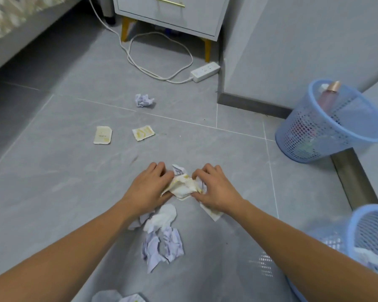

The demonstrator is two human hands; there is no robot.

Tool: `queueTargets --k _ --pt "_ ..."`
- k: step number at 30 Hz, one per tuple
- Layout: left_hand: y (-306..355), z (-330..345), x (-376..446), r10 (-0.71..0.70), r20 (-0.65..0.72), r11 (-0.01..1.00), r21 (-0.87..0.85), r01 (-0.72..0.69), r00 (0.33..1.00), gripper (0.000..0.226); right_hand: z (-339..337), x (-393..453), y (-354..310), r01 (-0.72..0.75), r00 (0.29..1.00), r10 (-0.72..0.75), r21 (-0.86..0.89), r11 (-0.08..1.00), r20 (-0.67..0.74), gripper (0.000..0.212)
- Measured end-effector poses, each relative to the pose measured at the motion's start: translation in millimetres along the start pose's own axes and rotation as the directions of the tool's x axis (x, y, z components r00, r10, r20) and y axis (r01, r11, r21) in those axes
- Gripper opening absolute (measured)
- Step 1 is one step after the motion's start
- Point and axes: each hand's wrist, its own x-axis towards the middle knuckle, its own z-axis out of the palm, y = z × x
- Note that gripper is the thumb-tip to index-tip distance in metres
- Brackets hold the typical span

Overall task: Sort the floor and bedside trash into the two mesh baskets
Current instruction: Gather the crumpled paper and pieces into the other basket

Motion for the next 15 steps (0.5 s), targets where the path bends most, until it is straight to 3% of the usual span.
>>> queueTargets --k 5,15 --pt "0.3 -3.7 -5.4 -0.065 0.094 0.995 -0.065 0.071 0.993 0.030 -2.8 -5.6 -6.9 -0.054 0.999 0.054 0.069 0.996 0.003 0.027" --pt "-16.0 -37.4 -11.0 -0.105 0.105 0.948 -0.291 0.131 0.989 0.027 -43.4 -9.0 -19.2 -0.114 0.993 0.110 0.231 0.966 0.031 0.035"
